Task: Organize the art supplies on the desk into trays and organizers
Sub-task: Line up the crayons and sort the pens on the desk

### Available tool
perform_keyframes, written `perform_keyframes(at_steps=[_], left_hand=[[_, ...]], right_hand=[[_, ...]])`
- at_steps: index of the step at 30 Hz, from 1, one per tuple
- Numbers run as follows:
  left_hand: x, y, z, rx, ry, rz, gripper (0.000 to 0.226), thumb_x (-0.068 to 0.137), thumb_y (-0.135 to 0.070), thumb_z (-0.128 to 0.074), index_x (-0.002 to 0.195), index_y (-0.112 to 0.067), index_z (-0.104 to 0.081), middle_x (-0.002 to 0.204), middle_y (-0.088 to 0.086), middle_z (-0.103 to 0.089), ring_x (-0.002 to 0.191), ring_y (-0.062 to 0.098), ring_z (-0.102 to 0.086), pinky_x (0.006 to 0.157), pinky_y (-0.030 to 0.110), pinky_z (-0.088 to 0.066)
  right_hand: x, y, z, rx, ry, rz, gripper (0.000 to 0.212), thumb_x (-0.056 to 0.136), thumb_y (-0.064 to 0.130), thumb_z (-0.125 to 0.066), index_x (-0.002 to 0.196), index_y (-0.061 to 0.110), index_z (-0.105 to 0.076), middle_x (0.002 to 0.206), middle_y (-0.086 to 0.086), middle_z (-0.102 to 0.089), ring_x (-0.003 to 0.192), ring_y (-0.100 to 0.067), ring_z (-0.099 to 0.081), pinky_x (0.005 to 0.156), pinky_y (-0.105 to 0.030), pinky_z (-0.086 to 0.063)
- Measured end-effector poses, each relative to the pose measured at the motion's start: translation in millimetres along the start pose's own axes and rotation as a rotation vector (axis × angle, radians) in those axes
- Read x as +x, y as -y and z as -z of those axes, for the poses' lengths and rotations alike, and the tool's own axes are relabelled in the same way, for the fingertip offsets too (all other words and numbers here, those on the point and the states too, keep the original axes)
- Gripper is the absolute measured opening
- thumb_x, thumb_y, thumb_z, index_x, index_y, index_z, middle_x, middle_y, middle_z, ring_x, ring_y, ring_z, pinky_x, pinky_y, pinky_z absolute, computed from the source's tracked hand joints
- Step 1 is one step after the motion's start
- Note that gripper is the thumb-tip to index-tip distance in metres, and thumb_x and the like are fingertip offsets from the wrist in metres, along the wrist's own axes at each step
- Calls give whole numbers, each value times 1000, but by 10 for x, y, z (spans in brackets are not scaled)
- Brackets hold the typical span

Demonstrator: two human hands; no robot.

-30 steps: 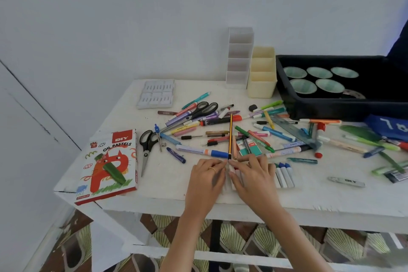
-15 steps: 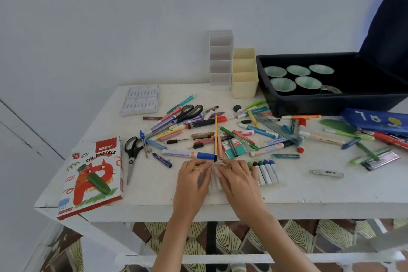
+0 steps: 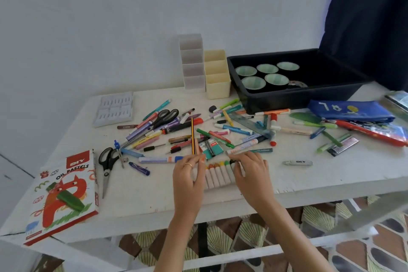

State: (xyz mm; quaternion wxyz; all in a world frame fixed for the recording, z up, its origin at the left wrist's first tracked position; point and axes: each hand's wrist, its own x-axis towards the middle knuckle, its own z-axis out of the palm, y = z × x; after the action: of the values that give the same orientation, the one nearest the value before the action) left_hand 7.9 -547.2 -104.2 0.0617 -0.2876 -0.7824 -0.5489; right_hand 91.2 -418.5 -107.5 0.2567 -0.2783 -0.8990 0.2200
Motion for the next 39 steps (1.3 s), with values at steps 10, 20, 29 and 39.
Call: perform_keyframes(at_steps=[10, 20, 29, 39], left_hand=[[251, -218, -421, 281, 264, -53, 34, 97, -25, -44, 131, -21, -52, 135, -7, -49, 128, 4, -36, 108, 21, -26], [553, -157, -949, 747, 586, -33, 48, 102, -36, -18, 148, -25, -13, 157, -6, 3, 144, 14, 12, 116, 36, 4], [659, -63, -981, 848, 691, -37, 61, 84, -58, 14, 139, -33, 20, 149, -6, 29, 134, 14, 31, 110, 36, 19], [597, -295, -1264, 618, 652, -79, 55, 94, -53, -8, 146, -34, -11, 153, -13, 6, 138, 4, 20, 113, 29, 18]], right_hand=[[188, -427, 203, 43, 26, -98, 27, 87, 5, -53, 105, 19, -68, 106, 2, -62, 104, -19, -49, 82, -30, -32], [366, -830, 356, 10, 19, -53, 30, 83, 0, -53, 102, 16, -69, 102, 2, -62, 96, -19, -49, 77, -29, -32], [782, -1170, 611, -110, -1, -102, 48, 89, 8, -49, 136, 18, -45, 142, -2, -42, 129, -21, -34, 105, -36, -30], [717, -1536, 676, -100, 48, -123, 28, 90, 10, -46, 115, 13, -57, 116, -1, -48, 114, -20, -38, 96, -25, -34]])
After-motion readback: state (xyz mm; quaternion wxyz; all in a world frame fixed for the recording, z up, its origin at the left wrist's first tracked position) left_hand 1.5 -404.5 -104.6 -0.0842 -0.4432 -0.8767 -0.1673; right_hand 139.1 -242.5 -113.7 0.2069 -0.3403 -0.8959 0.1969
